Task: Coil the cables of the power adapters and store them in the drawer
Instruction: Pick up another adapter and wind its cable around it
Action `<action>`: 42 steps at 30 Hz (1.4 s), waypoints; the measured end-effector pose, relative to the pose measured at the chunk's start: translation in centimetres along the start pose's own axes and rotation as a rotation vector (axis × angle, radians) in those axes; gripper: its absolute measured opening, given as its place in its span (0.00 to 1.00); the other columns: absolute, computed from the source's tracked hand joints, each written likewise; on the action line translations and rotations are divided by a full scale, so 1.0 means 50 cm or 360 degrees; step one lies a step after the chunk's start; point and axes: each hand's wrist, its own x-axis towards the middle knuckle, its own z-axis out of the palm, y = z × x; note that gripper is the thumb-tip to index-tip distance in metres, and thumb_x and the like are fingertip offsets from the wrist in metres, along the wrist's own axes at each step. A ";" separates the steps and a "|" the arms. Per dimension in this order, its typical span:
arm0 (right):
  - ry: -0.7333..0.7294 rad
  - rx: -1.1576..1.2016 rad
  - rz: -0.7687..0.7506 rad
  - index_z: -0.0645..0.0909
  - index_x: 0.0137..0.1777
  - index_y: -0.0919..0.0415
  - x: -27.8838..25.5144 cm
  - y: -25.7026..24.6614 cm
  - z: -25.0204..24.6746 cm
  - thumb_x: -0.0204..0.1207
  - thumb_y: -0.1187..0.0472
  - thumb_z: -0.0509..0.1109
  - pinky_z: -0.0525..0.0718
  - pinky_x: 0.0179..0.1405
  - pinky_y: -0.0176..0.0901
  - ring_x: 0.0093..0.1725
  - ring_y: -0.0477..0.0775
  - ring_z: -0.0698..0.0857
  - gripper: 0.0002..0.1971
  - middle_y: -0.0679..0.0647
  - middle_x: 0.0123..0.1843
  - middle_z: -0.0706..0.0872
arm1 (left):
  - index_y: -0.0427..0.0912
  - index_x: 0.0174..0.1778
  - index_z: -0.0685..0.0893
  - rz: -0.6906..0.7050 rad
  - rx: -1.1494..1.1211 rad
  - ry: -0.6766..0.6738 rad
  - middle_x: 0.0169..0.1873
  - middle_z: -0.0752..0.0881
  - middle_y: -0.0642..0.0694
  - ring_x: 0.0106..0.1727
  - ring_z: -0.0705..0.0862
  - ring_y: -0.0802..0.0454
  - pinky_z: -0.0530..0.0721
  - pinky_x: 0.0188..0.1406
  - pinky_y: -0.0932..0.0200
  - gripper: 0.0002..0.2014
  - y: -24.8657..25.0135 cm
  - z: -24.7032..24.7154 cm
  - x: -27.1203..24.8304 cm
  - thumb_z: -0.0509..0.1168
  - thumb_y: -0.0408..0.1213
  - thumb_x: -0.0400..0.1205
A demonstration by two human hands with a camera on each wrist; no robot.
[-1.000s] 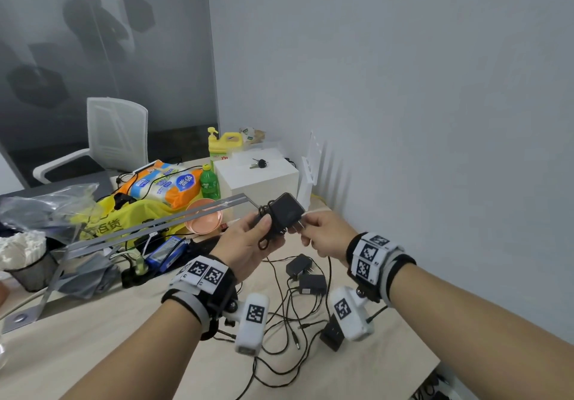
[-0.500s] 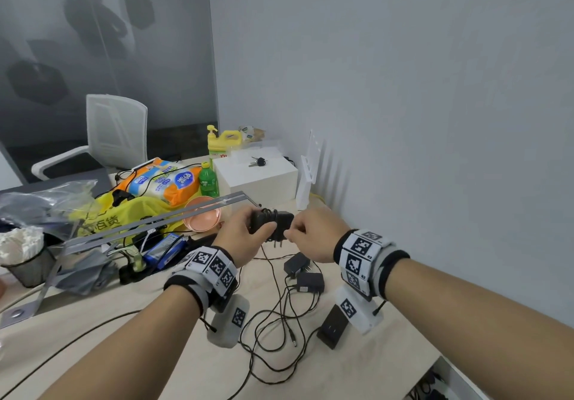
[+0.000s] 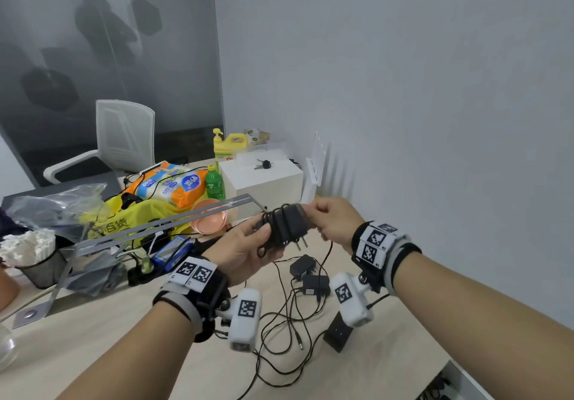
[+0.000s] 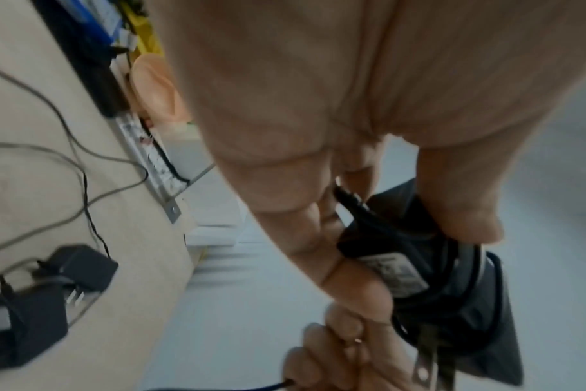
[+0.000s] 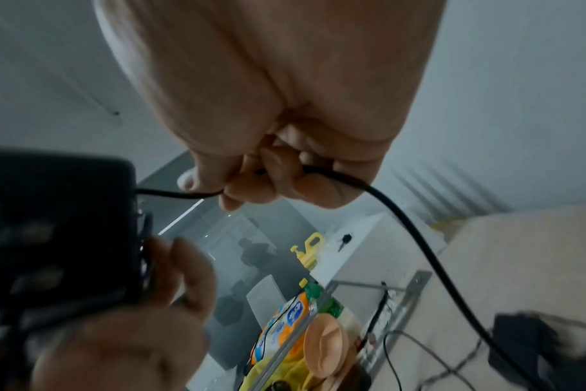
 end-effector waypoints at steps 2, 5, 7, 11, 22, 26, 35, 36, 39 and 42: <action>-0.0069 0.0099 0.0096 0.81 0.33 0.59 -0.009 0.015 0.024 0.82 0.56 0.67 0.69 0.24 0.41 0.26 0.51 0.68 0.15 0.49 0.26 0.77 | 0.36 0.63 0.80 0.0092 -0.0142 0.0143 0.49 0.88 0.39 0.47 0.88 0.48 0.88 0.45 0.56 0.34 -0.006 0.016 0.009 0.84 0.41 0.63; -0.0212 -0.0052 0.0105 0.85 0.40 0.56 -0.028 0.028 0.053 0.85 0.55 0.62 0.70 0.23 0.40 0.25 0.49 0.70 0.14 0.48 0.27 0.78 | 0.35 0.57 0.79 0.0258 -0.0183 0.0493 0.49 0.87 0.35 0.46 0.89 0.44 0.89 0.46 0.56 0.11 -0.007 0.035 0.026 0.66 0.31 0.80; -0.0248 -0.0232 0.0068 0.87 0.47 0.58 -0.039 0.032 0.060 0.84 0.57 0.60 0.74 0.27 0.40 0.28 0.50 0.75 0.14 0.47 0.28 0.80 | 0.36 0.52 0.80 0.0318 0.0037 0.0741 0.51 0.84 0.33 0.50 0.86 0.41 0.89 0.49 0.53 0.04 -0.008 0.033 0.037 0.63 0.29 0.83; -0.0315 -0.0700 -0.0058 0.88 0.46 0.56 -0.054 0.024 0.061 0.84 0.54 0.60 0.84 0.44 0.47 0.38 0.52 0.84 0.15 0.49 0.36 0.85 | 0.49 0.53 0.79 0.0280 0.1100 0.1043 0.54 0.84 0.40 0.44 0.89 0.45 0.88 0.42 0.54 0.10 -0.021 -0.009 0.038 0.71 0.35 0.79; -0.0259 -0.1077 -0.0307 0.82 0.31 0.49 -0.013 -0.028 -0.014 0.75 0.43 0.72 0.76 0.34 0.40 0.32 0.45 0.80 0.15 0.46 0.30 0.82 | 0.58 0.63 0.77 0.0060 0.2058 0.0354 0.52 0.84 0.52 0.50 0.84 0.57 0.84 0.54 0.55 0.17 -0.018 -0.021 0.017 0.70 0.41 0.79; -0.0156 -0.0633 -0.0183 0.85 0.33 0.55 -0.005 -0.018 -0.040 0.72 0.49 0.78 0.77 0.32 0.39 0.29 0.47 0.77 0.12 0.50 0.30 0.83 | 0.53 0.61 0.81 -0.0002 0.1422 0.0166 0.50 0.87 0.44 0.45 0.87 0.48 0.85 0.47 0.52 0.17 -0.021 -0.023 0.006 0.70 0.41 0.77; -0.0090 0.0188 0.0290 0.87 0.52 0.67 -0.010 0.042 0.031 0.81 0.59 0.67 0.74 0.22 0.36 0.29 0.50 0.76 0.11 0.59 0.37 0.82 | 0.36 0.60 0.80 0.0086 0.0161 0.0225 0.56 0.84 0.36 0.54 0.87 0.43 0.86 0.46 0.52 0.29 -0.057 0.009 -0.007 0.82 0.40 0.65; -0.0141 0.0278 0.0333 0.87 0.52 0.66 -0.009 0.046 0.035 0.82 0.61 0.66 0.74 0.23 0.36 0.30 0.53 0.77 0.10 0.61 0.38 0.81 | 0.38 0.61 0.80 0.0072 0.0143 0.0232 0.57 0.84 0.36 0.54 0.88 0.42 0.86 0.46 0.51 0.29 -0.056 0.011 -0.008 0.81 0.39 0.66; -0.0316 0.0450 0.0391 0.87 0.53 0.63 -0.013 0.043 0.035 0.82 0.67 0.62 0.71 0.23 0.36 0.31 0.54 0.76 0.11 0.63 0.39 0.80 | 0.44 0.70 0.77 0.0017 0.0105 0.0233 0.62 0.82 0.37 0.56 0.88 0.41 0.86 0.48 0.49 0.38 -0.051 0.008 -0.010 0.83 0.40 0.64; -0.0435 0.0486 0.0404 0.87 0.50 0.60 -0.013 0.036 0.033 0.81 0.70 0.60 0.68 0.23 0.37 0.30 0.52 0.73 0.14 0.60 0.36 0.78 | 0.50 0.74 0.75 -0.0013 0.0076 0.0153 0.66 0.80 0.38 0.59 0.87 0.39 0.86 0.50 0.48 0.44 -0.043 0.009 -0.011 0.85 0.43 0.61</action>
